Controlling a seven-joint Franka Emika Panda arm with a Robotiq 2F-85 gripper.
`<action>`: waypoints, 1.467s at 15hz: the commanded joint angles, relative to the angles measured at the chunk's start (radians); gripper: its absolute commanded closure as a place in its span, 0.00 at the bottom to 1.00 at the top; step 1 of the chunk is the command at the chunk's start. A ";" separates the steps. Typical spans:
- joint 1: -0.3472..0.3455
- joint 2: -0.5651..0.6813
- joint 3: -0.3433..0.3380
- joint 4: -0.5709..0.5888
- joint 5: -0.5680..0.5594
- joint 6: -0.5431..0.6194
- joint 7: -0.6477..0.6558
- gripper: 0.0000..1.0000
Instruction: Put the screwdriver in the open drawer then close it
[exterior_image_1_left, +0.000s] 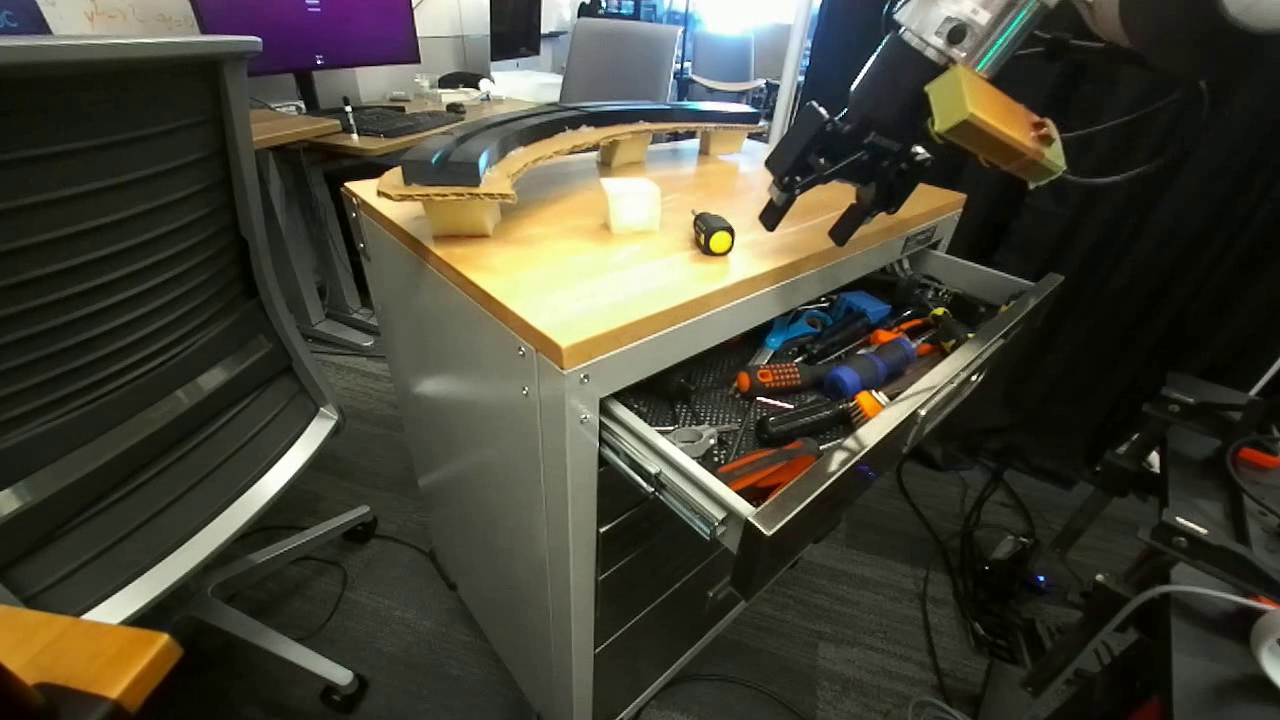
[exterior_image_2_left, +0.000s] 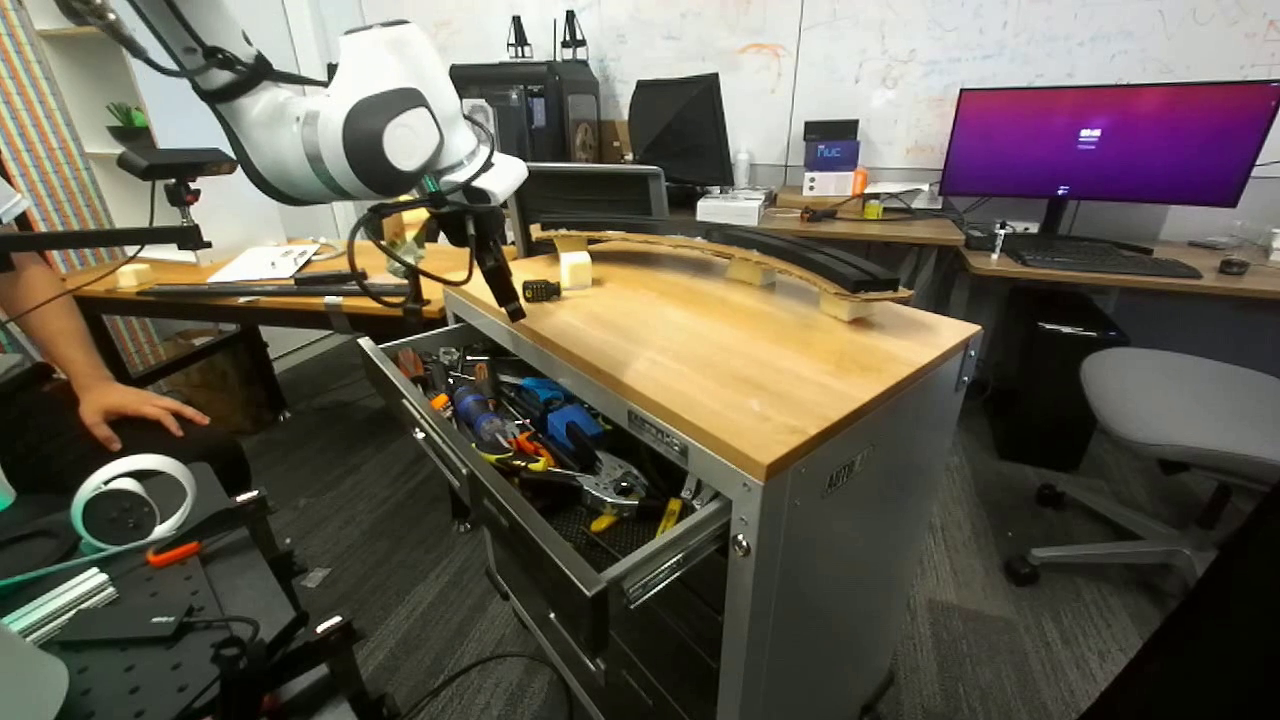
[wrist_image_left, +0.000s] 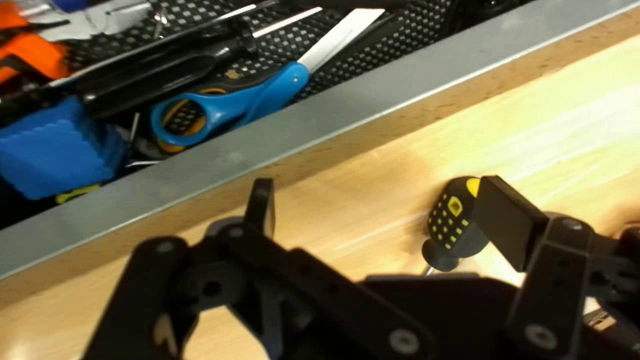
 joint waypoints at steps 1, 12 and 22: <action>0.171 0.080 -0.196 0.129 -0.281 0.043 0.235 0.00; 0.677 0.273 -0.618 0.414 -0.878 -0.053 0.917 0.26; 0.792 0.325 -0.718 0.382 -1.128 -0.242 1.241 0.26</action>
